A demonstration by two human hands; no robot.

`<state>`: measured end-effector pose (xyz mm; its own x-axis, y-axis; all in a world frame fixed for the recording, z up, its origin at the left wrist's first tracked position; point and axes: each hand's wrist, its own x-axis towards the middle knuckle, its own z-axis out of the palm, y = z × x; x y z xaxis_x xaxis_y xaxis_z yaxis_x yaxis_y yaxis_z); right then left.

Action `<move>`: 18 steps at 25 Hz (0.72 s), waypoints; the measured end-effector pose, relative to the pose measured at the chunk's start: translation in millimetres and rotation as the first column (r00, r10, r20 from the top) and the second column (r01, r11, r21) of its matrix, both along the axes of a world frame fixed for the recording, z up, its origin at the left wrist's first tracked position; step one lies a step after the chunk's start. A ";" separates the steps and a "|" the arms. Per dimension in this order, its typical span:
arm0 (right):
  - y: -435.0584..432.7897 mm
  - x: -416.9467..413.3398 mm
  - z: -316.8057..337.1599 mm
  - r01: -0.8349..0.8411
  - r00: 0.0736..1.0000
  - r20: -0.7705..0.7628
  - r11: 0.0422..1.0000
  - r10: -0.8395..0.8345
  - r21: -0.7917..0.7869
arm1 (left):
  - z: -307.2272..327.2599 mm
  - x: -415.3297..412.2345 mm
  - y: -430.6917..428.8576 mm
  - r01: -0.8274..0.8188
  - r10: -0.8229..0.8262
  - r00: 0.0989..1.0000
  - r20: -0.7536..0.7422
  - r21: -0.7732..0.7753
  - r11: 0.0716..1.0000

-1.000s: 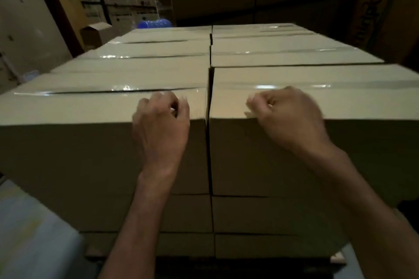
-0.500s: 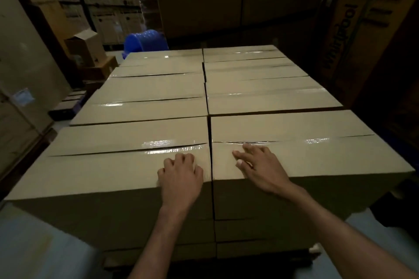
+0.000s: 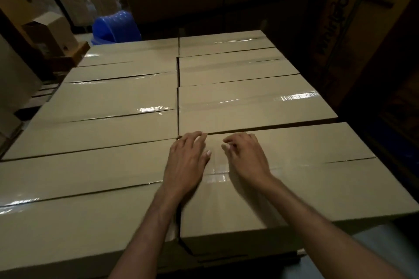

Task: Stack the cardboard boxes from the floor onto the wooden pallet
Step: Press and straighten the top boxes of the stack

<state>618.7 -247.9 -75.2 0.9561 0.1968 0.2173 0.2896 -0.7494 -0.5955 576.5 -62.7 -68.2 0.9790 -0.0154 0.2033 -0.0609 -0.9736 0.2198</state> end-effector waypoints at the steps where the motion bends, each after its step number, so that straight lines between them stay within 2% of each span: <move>1: -8.4 8.0 -0.8 0.087 0.996 0.015 0.996 -0.087 -0.004 | -1.0 13.5 -13.2 0.041 -0.041 0.999 -0.008 0.014 0.999; 6: -65.2 31.7 -9.2 0.420 0.907 0.028 0.907 -0.421 0.024 | -11.2 76.2 -91.8 0.224 -0.220 0.973 -0.069 0.064 0.972; 10: -132.9 60.3 -6.4 0.535 0.842 0.015 0.830 -0.540 -0.160 | -19.5 102.1 -159.0 0.264 -0.262 0.960 -0.098 0.007 0.965; 15: -202.8 105.2 -5.1 0.649 0.670 -0.165 0.678 -0.724 -0.345 | -17.0 131.8 -205.2 0.171 -0.173 0.974 -0.146 -0.026 0.985; 18: -203.8 120.0 -2.8 0.660 0.667 -0.179 0.685 -0.723 -0.308 | -21.6 140.7 -209.9 0.111 -0.111 0.985 -0.133 -0.014 0.994</move>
